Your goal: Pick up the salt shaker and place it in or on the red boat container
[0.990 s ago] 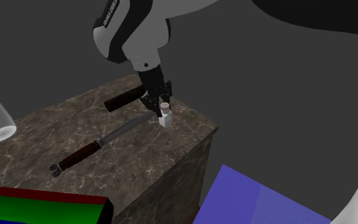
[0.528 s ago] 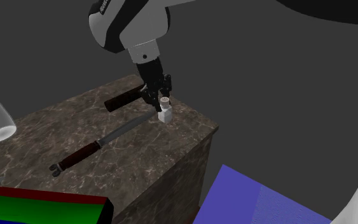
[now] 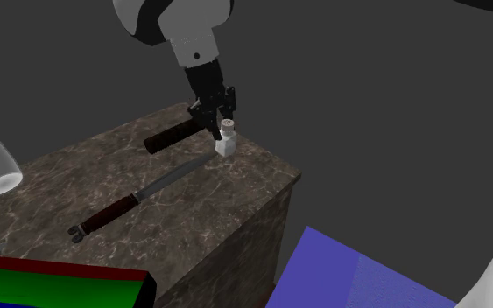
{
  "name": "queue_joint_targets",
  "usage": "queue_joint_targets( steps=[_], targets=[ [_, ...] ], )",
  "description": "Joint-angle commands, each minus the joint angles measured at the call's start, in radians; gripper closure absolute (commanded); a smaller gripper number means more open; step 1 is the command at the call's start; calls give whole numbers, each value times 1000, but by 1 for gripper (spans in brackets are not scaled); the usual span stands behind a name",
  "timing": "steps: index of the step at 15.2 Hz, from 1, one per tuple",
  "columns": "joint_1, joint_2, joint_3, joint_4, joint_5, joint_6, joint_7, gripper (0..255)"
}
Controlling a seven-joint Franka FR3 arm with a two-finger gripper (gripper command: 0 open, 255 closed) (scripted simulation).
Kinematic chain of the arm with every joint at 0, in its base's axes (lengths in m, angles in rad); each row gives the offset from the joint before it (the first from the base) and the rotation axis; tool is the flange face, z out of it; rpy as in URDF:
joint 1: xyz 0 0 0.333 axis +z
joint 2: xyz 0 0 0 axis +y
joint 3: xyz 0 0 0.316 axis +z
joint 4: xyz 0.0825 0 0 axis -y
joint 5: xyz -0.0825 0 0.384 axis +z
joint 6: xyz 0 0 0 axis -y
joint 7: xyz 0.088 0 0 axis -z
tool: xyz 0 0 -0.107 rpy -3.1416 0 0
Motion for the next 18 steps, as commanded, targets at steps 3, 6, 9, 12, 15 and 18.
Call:
queue_joint_targets(
  steps=[3,6,9,12,15,18],
  targets=[
    [1,-15,-1,34,-3,-48,-1,255],
    [2,-22,-1,64,-4,-86,-3,255],
    [2,-28,-2,97,-5,-124,-5,255],
    [2,-32,-2,132,-6,-163,-8,255],
    [1,-34,-2,170,-7,-203,-11,255],
    [1,-33,-3,211,-7,-243,-14,255]
  ],
)
